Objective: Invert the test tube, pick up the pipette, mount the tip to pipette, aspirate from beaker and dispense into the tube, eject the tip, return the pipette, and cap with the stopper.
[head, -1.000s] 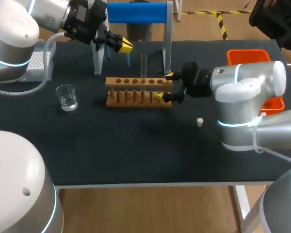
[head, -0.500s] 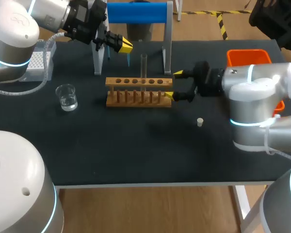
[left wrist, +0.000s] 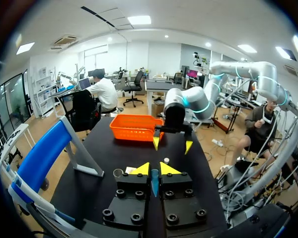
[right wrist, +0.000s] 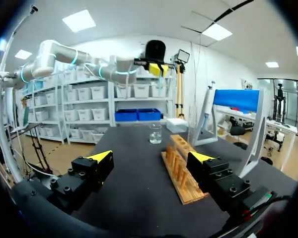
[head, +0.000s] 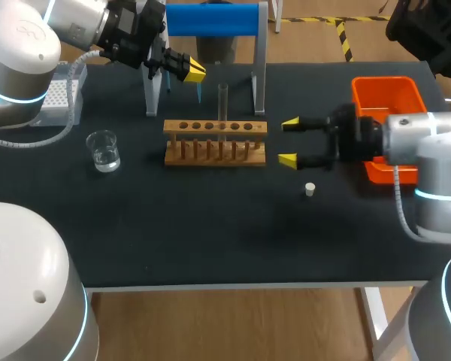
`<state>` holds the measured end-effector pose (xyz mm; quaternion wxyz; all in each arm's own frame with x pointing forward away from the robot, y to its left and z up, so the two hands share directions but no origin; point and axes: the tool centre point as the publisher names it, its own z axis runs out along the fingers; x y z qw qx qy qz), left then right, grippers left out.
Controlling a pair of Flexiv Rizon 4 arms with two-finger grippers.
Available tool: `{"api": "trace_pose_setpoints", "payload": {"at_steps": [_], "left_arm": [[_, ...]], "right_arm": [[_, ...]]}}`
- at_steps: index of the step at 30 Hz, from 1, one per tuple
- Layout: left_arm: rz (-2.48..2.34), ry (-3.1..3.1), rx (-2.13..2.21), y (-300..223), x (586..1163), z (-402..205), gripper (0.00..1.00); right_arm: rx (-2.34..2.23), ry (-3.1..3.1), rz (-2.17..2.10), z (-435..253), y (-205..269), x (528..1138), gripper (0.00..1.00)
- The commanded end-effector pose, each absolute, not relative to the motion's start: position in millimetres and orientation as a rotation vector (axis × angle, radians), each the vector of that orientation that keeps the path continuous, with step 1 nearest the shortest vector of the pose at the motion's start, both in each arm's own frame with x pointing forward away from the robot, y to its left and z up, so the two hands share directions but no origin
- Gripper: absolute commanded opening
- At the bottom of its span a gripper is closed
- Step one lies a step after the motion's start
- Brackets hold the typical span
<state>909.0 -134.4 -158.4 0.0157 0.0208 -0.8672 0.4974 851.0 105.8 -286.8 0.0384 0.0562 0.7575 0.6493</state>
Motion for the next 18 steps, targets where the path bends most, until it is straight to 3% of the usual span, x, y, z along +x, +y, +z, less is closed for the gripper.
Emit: {"api": "trace_pose_setpoints", "payload": {"at_steps": [1, 18], "left_arm": [[1.545, -2.696, 0.063, -133.3, 909.0, -157.9, 0.00], [1.515, -2.694, 0.073, -156.4, 869.7, -150.1, 0.00]], "right_arm": [[0.104, 2.331, 2.067, -271.3, 64.8, 839.3, 1.00], [0.005, 2.309, 2.126, -242.5, 90.9, 813.4, 1.00]]}}
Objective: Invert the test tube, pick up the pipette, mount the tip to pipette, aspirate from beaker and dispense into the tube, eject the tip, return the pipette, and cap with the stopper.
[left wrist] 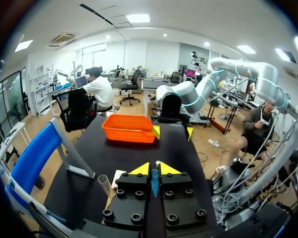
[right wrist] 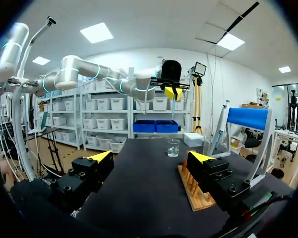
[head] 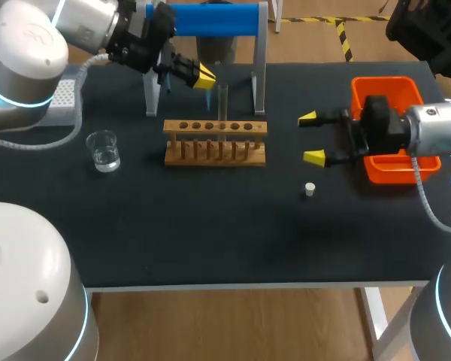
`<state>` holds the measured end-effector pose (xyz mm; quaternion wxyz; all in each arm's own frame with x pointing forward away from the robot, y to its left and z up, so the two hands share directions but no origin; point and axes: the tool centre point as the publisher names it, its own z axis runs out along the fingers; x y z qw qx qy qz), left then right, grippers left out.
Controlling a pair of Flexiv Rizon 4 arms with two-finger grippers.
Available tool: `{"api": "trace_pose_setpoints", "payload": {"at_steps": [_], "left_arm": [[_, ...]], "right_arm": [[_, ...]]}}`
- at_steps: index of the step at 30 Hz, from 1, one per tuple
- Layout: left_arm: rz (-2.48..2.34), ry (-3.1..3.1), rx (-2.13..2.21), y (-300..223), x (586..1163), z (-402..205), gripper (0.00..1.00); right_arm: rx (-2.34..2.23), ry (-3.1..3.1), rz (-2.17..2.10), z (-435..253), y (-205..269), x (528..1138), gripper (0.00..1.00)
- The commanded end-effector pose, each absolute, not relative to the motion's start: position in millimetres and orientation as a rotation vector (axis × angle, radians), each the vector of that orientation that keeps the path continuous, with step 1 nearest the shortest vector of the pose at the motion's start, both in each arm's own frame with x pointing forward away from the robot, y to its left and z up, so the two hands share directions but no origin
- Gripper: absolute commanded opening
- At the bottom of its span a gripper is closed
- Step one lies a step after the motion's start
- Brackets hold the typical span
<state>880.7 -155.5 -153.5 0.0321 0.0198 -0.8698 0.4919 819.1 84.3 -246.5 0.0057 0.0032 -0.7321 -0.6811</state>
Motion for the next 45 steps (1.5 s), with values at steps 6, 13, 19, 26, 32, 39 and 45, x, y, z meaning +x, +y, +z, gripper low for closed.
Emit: {"api": "trace_pose_setpoints", "payload": {"at_steps": [6, 13, 19, 26, 32, 39, 45], "left_arm": [[1.530, -2.714, 0.072, -159.4, 856.7, -145.9, 0.00], [1.552, -2.715, 0.073, -162.8, 848.9, -146.9, 0.00], [1.555, -2.714, 0.079, -163.4, 847.9, -147.1, 0.00], [1.555, -2.714, 0.079, -163.4, 847.9, -147.1, 0.00], [1.555, -2.714, 0.079, -163.4, 847.9, -147.1, 0.00], [1.555, -2.714, 0.079, -163.4, 847.9, -147.1, 0.00], [1.555, -2.714, 0.079, -163.4, 847.9, -147.1, 0.00]], "right_arm": [[-0.022, -2.311, -2.133, -238.5, 105.6, 809.7, 1.00], [-0.028, -2.290, -2.169, -231.0, 120.0, 804.5, 1.00], [-0.063, -2.271, -2.210, -220.4, 133.0, 802.7, 1.00], [-0.083, -2.254, -2.208, -206.4, 159.4, 802.9, 1.00], [-0.099, -2.232, -2.192, -193.5, 174.2, 806.8, 1.00], [-0.087, -2.230, -2.184, -189.8, 187.9, 812.0, 1.00], [-0.057, -2.240, -2.216, -191.3, 200.3, 819.7, 1.00]]}}
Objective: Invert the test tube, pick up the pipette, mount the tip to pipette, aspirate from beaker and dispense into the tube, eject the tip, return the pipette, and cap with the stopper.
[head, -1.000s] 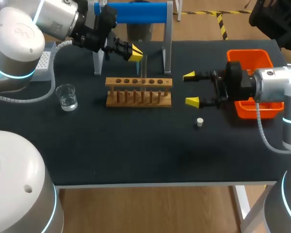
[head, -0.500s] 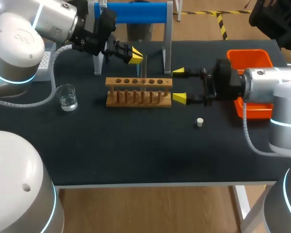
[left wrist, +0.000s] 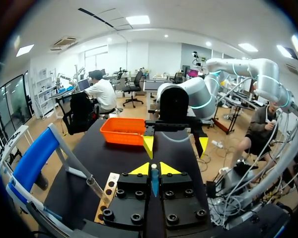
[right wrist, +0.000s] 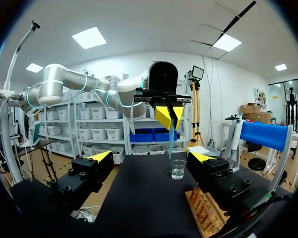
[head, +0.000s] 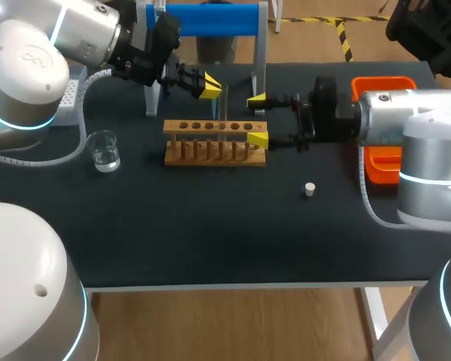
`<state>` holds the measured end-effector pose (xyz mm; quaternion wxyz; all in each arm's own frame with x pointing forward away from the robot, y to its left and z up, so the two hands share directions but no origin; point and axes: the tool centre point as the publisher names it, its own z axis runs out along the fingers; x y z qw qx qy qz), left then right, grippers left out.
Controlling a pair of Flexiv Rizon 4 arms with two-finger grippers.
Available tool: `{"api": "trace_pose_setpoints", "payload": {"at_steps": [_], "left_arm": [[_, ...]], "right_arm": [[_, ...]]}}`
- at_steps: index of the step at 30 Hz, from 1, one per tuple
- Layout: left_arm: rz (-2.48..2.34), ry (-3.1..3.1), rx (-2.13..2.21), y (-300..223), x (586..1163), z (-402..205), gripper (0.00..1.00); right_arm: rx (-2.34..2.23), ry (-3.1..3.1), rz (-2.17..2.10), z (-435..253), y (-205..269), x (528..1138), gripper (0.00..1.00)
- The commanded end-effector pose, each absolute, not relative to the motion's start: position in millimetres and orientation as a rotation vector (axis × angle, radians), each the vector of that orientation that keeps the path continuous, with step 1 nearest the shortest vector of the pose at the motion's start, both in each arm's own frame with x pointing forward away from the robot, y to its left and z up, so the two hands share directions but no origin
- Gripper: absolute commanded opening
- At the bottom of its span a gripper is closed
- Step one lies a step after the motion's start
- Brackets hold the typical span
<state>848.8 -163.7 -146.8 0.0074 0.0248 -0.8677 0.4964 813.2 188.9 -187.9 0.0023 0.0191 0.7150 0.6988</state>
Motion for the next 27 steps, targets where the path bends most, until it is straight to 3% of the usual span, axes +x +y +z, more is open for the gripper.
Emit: {"api": "trace_pose_setpoints", "payload": {"at_steps": [1, 27], "left_arm": [[1.555, -2.714, 0.079, -163.4, 847.9, -147.1, 0.00], [1.555, -2.714, 0.079, -163.4, 847.9, -147.1, 0.00]], "right_arm": [[0.053, 2.226, 2.205, -191.4, 202.2, 821.1, 1.00], [0.084, 2.229, 2.228, -192.9, 254.3, 860.5, 1.00]]}}
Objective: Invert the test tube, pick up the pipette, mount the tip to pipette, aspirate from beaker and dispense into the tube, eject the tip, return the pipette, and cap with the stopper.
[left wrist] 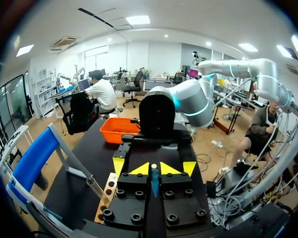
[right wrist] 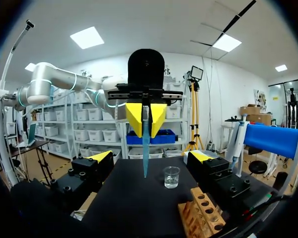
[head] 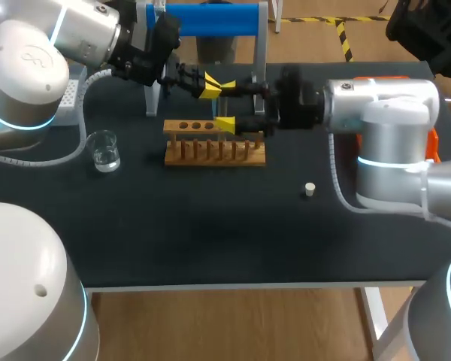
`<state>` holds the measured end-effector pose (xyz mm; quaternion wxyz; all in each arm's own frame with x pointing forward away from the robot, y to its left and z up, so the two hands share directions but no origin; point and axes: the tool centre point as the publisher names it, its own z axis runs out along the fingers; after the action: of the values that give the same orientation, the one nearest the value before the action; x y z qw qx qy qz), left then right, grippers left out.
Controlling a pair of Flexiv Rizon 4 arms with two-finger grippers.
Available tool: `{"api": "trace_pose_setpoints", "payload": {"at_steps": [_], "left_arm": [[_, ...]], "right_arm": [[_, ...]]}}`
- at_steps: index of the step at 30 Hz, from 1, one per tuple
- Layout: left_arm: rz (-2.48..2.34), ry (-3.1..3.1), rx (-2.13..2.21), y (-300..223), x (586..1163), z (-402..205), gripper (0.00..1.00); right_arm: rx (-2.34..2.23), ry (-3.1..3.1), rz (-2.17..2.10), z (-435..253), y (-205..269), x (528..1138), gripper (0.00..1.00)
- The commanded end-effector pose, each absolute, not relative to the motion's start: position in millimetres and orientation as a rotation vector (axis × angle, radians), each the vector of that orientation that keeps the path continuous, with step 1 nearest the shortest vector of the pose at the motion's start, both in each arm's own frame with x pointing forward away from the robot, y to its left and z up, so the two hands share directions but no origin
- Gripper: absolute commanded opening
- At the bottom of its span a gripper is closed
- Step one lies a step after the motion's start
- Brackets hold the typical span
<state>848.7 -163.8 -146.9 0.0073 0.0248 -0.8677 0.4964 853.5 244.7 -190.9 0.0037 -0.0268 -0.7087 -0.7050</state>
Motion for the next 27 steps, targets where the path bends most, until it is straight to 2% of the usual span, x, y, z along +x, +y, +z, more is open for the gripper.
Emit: {"api": "trace_pose_setpoints", "payload": {"at_steps": [1, 20, 27], "left_arm": [[1.555, -2.714, 0.079, -163.4, 847.9, -147.1, 0.00], [1.555, -2.714, 0.079, -163.4, 847.9, -147.1, 0.00], [1.555, -2.714, 0.079, -163.4, 847.9, -147.1, 0.00]], "right_arm": [[-0.084, -2.212, -2.212, -192.4, 255.1, 861.1, 1.00], [0.009, -2.168, -2.202, -185.3, 266.1, 855.9, 1.00], [0.027, -2.143, -2.181, -184.7, 266.2, 854.9, 0.89]]}}
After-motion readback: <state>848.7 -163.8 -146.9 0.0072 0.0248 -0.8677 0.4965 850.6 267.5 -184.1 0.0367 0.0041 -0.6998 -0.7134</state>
